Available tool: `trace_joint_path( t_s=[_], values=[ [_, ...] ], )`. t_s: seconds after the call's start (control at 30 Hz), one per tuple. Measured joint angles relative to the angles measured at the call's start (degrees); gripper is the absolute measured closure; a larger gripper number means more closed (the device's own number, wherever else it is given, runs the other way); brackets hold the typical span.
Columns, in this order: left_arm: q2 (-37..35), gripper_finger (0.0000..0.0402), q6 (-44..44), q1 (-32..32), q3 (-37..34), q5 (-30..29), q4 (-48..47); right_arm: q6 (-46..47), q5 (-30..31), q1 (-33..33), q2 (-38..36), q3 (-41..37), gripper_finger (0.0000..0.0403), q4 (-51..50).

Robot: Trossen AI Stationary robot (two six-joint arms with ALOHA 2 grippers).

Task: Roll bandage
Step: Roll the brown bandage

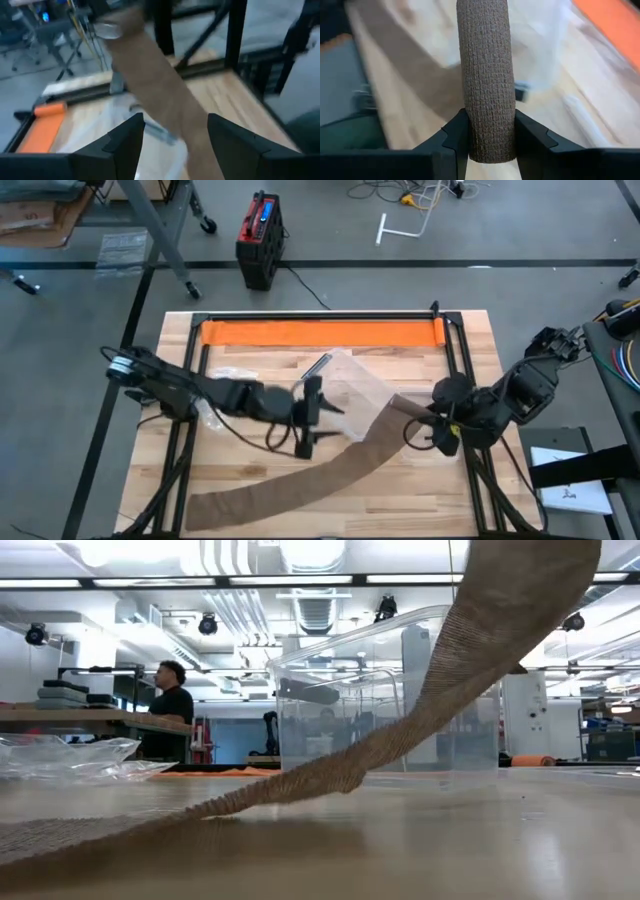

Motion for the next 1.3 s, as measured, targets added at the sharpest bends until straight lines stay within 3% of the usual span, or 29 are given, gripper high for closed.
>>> trace_joint_path(
  t_s=[0.3,0.57,0.7,0.83,0.93,1.1,1.3],
  values=[
    [-2.8,0.0215,-2.2,4.8,-13.4,-2.4,-1.1,-5.3,-0.2,0.6,2.3,2.3,0.0286,2.7],
    [-2.6,0.0276,-14.9,-1.5,-13.9,2.0,-6.1,-6.4,-0.2,0.6,4.3,2.2,0.0280,2.6],
    [1.7,0.0321,-20.2,-3.5,-14.4,0.0,-6.2,-6.3,-0.5,0.6,5.2,2.2,0.0281,2.8],
    [8.1,0.0371,-22.8,-1.8,-14.4,-4.3,1.5,-5.9,-0.5,0.6,5.8,2.2,0.0287,3.2],
    [12.3,0.0396,-21.3,0.4,-14.4,-3.0,11.6,-5.9,-0.9,0.6,6.3,2.2,0.0285,3.4],
    [14.8,0.0385,-17.9,5.3,-14.4,-1.4,22.2,-6.2,-1.8,0.5,6.4,2.2,0.0284,3.8],
    [11.6,0.0381,-12.4,9.8,-14.4,-1.8,21.6,-7.8,-1.7,0.4,6.6,2.2,0.0287,4.3]
  ],
)
